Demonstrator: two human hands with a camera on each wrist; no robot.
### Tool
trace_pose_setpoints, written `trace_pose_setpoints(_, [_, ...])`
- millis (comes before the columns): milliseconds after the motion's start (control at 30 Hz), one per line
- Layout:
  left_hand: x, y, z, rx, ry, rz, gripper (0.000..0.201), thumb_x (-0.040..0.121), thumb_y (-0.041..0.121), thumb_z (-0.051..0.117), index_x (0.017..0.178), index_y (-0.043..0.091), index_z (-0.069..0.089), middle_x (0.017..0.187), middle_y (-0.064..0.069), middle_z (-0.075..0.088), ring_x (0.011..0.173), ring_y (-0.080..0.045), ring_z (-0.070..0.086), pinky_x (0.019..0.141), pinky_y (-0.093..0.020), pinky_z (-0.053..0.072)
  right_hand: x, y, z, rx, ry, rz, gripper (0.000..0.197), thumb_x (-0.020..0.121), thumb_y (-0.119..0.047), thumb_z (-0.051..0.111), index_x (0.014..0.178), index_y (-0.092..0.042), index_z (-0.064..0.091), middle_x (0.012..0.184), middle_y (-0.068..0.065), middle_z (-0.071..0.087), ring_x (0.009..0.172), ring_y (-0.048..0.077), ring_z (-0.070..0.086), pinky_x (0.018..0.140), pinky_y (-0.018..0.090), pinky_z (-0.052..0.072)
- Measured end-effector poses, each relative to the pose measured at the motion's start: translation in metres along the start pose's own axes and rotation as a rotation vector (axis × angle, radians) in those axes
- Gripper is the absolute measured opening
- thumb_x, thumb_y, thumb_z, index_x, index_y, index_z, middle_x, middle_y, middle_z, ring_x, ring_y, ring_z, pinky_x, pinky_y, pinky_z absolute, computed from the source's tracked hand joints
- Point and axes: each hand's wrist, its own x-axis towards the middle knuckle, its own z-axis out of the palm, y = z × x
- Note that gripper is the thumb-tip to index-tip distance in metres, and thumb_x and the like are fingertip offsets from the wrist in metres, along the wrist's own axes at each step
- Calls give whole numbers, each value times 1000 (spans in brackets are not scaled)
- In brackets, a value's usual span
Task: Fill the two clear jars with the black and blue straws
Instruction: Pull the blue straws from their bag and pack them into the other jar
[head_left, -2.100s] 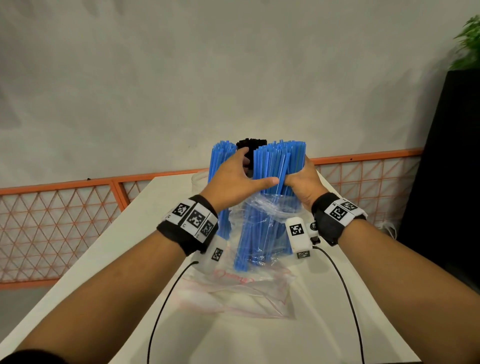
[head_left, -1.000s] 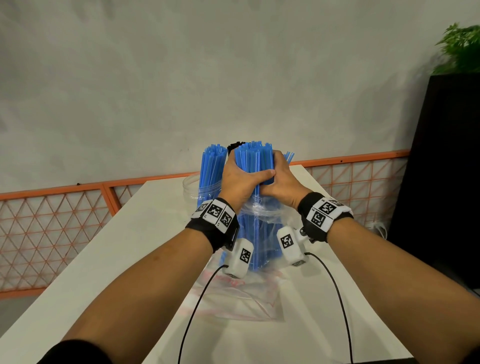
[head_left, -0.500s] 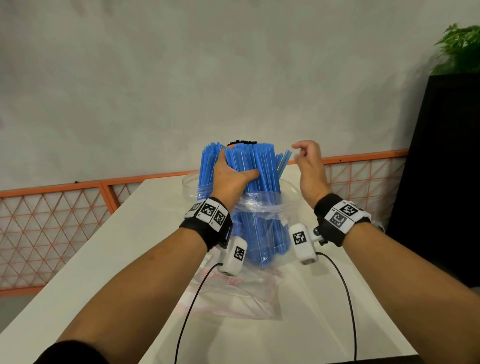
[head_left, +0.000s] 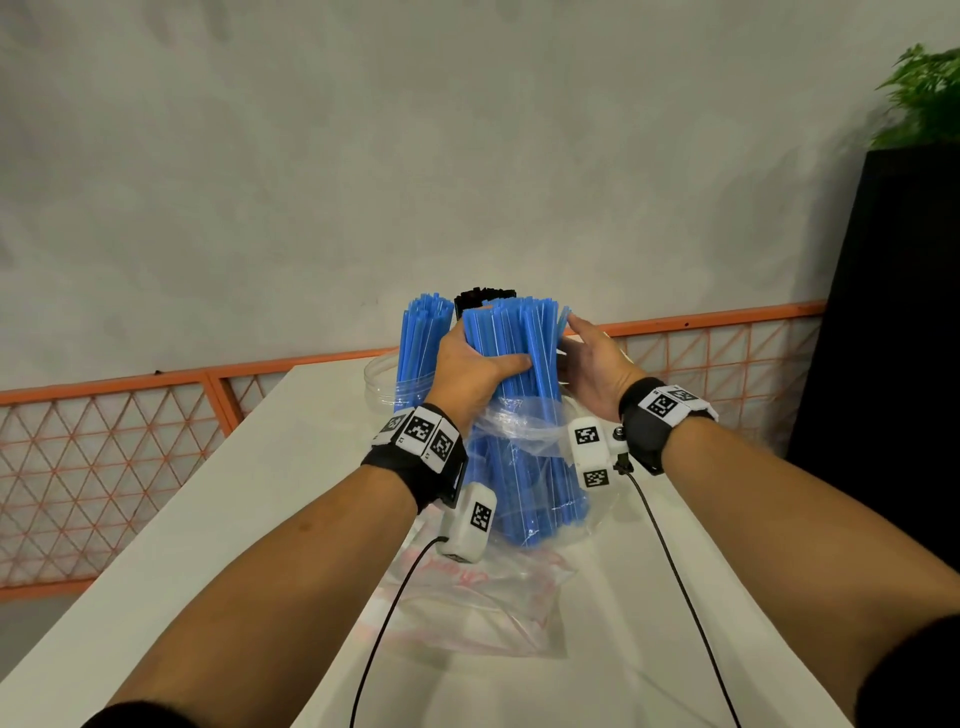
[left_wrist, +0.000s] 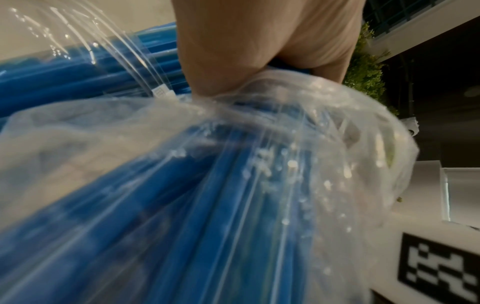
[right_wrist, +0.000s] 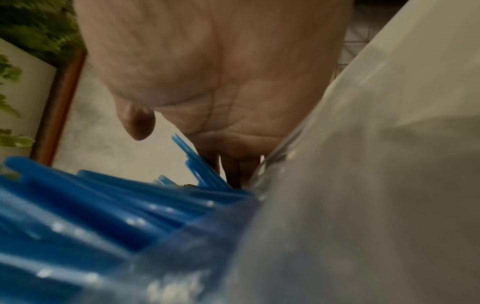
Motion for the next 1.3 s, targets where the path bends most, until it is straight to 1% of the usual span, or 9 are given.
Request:
trace_pose_setpoints(133, [0,-2,4,-15,-24,4,52,63,0,86,102,23,60,102,-11,72,94,-27,72,83,-49,60,1,2,6,76,-28,19,67,93,-63,39,138,-14,51,132,16,60,124,32,55,110,48,38])
trace_pose_setpoints(333, [-1,-3,6,-15,-53,15,52,65,-4,86,105,18,60,105,-12,71,96,-27,72,84,-47,60,-3,-1,13,124,-63,1,57,89,-60,48,115,-15,71,122,17,66,111,32,64,96,46,52])
trace_pose_setpoints(567, [-1,-8,2,-1,-36,36,66,64,0,89,118,18,56,117,-13,66,107,-27,67,89,-45,58,-8,-2,14,167,-14,6,64,92,-57,44,131,-9,59,132,24,58,126,43,51,108,59,37])
trace_pose_setpoints(700, [-1,-11,3,21,-44,-55,70,65,6,90,123,4,52,117,-17,67,105,-31,68,91,-53,56,-12,-3,19,150,-32,-6,60,93,-54,43,128,-8,60,131,24,58,117,40,57,105,57,41])
trace_pose_setpoints(833, [0,-11,4,56,-36,-75,80,65,10,91,130,8,44,119,-13,64,105,-26,68,92,-48,57,-15,-5,22,141,-33,-24,58,95,-49,43,130,-5,56,129,25,57,114,40,56,106,57,40])
trace_pose_setpoints(933, [0,-9,3,60,-86,-72,74,69,10,88,130,9,47,120,-13,65,107,-27,67,93,-51,56,-16,-7,25,107,-22,-39,53,97,-45,42,127,-5,58,118,21,63,108,38,59,102,55,44])
trace_pose_setpoints(1067, [0,-3,-1,78,-131,14,69,68,9,88,126,19,50,119,-10,66,107,-26,67,92,-50,56,-17,-17,29,43,-31,-106,35,98,-38,42,103,-12,66,89,7,74,82,23,71,78,39,58])
trace_pose_setpoints(1200, [1,1,-2,54,-134,61,87,67,3,87,132,30,36,127,-13,58,111,-27,64,92,-47,56,-20,-24,34,34,-25,-143,33,100,-35,40,100,-13,65,85,5,73,80,20,69,77,37,56])
trace_pose_setpoints(1300, [0,-4,-2,87,-137,-7,83,68,6,88,135,19,41,126,-11,62,112,-25,65,96,-48,54,-22,-20,34,46,-17,-148,30,101,-30,41,96,-12,65,79,4,74,76,20,69,70,32,58])
